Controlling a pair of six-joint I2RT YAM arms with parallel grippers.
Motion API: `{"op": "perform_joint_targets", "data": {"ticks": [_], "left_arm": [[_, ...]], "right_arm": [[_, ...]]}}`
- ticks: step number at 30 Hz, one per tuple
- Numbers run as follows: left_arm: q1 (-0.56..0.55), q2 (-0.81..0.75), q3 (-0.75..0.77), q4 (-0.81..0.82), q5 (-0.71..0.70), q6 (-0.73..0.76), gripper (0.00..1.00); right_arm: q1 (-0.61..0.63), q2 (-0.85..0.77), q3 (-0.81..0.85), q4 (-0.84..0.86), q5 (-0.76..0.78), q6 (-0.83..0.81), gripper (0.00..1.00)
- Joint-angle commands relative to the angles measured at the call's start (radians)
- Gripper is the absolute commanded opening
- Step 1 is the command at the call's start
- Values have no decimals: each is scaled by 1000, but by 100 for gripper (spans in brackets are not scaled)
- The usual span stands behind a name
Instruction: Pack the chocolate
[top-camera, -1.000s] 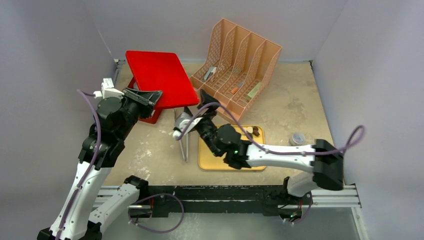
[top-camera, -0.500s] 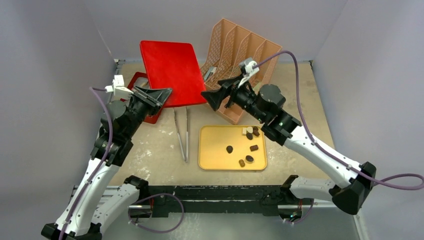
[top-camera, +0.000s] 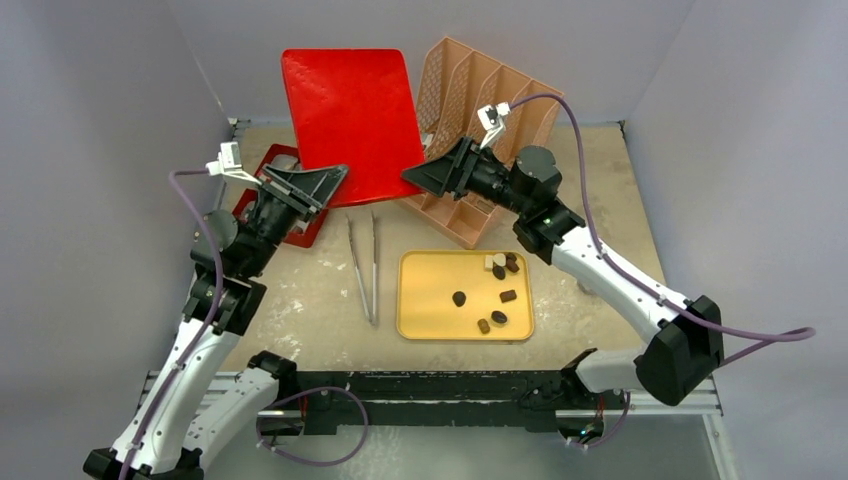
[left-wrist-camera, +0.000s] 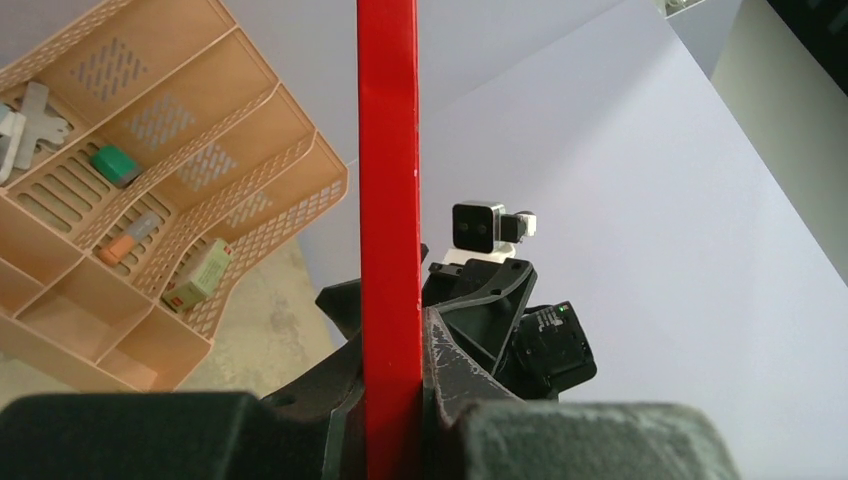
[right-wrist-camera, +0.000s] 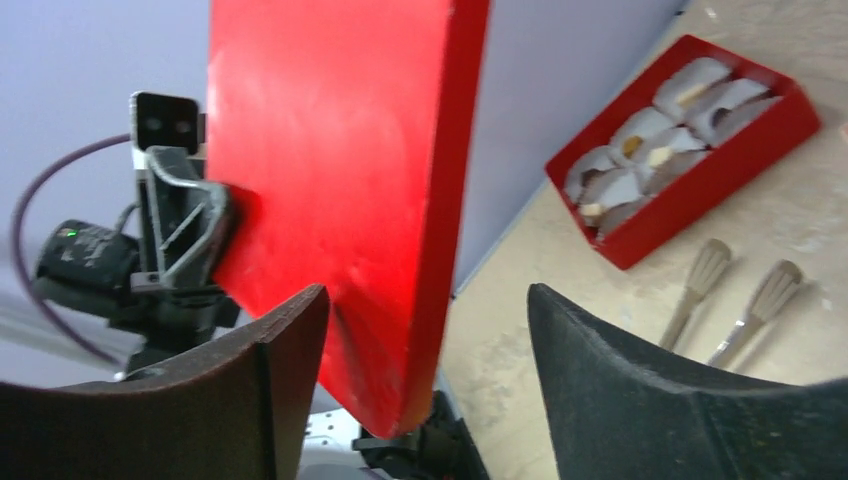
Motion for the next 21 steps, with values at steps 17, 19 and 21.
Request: {"op": "perform_joint_targets", "data": {"ticks": [17, 19, 21], "left_arm": [[0, 9, 206, -571, -673, 169, 51], [0, 12, 237, -649, -849, 173, 61], [0, 13, 258, -678, -1003, 183, 68]], "right_arm": [[3, 104, -38, 456, 11, 241, 0], [2, 135, -34, 489, 68, 259, 0], [4, 177, -17, 502, 134, 270, 0]]}}
